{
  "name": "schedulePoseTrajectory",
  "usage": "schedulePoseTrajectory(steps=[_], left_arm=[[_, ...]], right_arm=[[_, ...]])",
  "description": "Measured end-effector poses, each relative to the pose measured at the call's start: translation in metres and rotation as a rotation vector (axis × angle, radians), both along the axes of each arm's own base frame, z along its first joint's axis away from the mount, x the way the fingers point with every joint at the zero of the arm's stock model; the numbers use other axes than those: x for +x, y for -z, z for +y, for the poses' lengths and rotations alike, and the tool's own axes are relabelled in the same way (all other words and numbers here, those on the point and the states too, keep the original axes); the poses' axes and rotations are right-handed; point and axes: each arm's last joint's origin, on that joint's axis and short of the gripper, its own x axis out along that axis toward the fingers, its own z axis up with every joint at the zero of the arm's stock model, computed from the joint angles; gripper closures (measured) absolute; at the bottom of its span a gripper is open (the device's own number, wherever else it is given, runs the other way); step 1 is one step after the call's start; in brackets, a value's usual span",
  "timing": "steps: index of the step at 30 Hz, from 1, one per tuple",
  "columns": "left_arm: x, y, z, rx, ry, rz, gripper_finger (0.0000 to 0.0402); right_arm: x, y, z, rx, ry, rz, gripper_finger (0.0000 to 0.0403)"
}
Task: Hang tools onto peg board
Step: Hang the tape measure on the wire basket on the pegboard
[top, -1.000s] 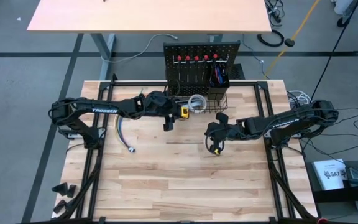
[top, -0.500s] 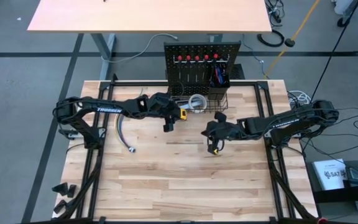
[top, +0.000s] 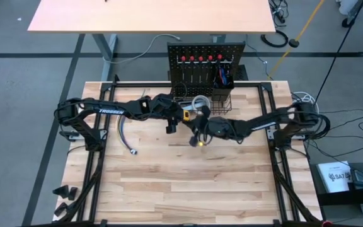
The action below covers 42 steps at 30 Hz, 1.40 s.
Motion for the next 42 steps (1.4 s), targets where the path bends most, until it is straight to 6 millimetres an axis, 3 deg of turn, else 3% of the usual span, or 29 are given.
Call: schedulePoseTrajectory(steps=[8,23,35,38,42], left_arm=[[0.0,0.001,0.0,0.007,0.02,0.008,0.0176],[-0.001,0.002,-0.001,0.0,0.025,0.011,0.0176],[0.0,0.002,-0.001,-0.001,0.027,0.01,0.0176],[-0.001,0.001,-0.001,0.0,0.027,0.007,0.0176],[-0.001,0.0,0.0,0.001,0.024,0.003,0.0176]], right_arm=[[0.005,0.007,-0.032,-0.01,0.128,-0.069,0.0403],[0.006,0.022,-0.042,0.02,0.092,0.015,0.0403],[0.013,0.013,-0.048,-0.028,0.098,0.007,0.0403],[0.012,0.004,-0.045,-0.111,0.127,-0.014,0.0403],[0.002,-0.032,-0.037,-0.209,0.125,-0.095,0.0403]])
